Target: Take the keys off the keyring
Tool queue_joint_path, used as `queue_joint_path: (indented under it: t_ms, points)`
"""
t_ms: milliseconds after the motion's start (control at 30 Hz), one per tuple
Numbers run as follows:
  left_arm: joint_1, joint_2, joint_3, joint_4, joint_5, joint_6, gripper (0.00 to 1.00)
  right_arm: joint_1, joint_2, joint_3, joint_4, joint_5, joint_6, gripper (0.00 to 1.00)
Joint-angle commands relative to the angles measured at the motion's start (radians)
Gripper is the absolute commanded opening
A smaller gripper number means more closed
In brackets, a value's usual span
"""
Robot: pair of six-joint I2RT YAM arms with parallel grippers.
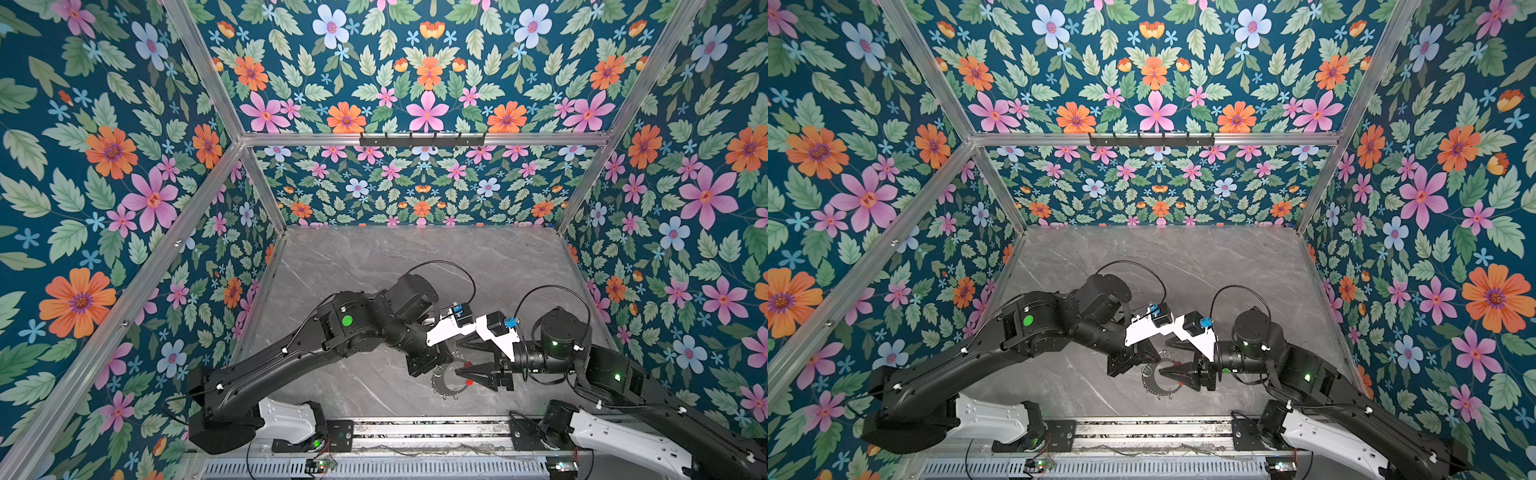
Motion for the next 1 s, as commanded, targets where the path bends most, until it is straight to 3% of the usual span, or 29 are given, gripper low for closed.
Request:
queue_joint_path:
  t_ms: [0,67,200,333,500,833,967]
  points:
    - [0.000,-0.016,-0.013,0.046,0.007,0.015,0.00,-0.021,-0.037,-0.012,0.012,0.028,0.007,0.66]
    - [0.000,-0.028,-0.027,0.061,0.004,0.017,0.00,-0.058,-0.056,-0.025,0.019,-0.003,0.014,0.66]
    - [0.000,-0.043,-0.038,0.082,0.009,0.021,0.00,-0.161,-0.044,-0.067,0.109,-0.236,0.055,0.65]
    - [0.000,-0.056,-0.052,0.102,0.018,0.026,0.00,-0.173,0.010,-0.061,0.147,-0.355,0.060,0.65]
    - [0.000,-0.066,-0.065,0.114,0.017,0.037,0.00,-0.173,0.045,-0.053,0.169,-0.403,0.068,0.62]
    - [0.000,-0.091,-0.086,0.122,0.004,0.050,0.00,-0.171,0.059,-0.072,0.181,-0.408,0.084,0.39]
    - [0.000,-0.096,-0.087,0.119,-0.003,0.052,0.00,-0.173,0.062,-0.072,0.185,-0.402,0.087,0.24]
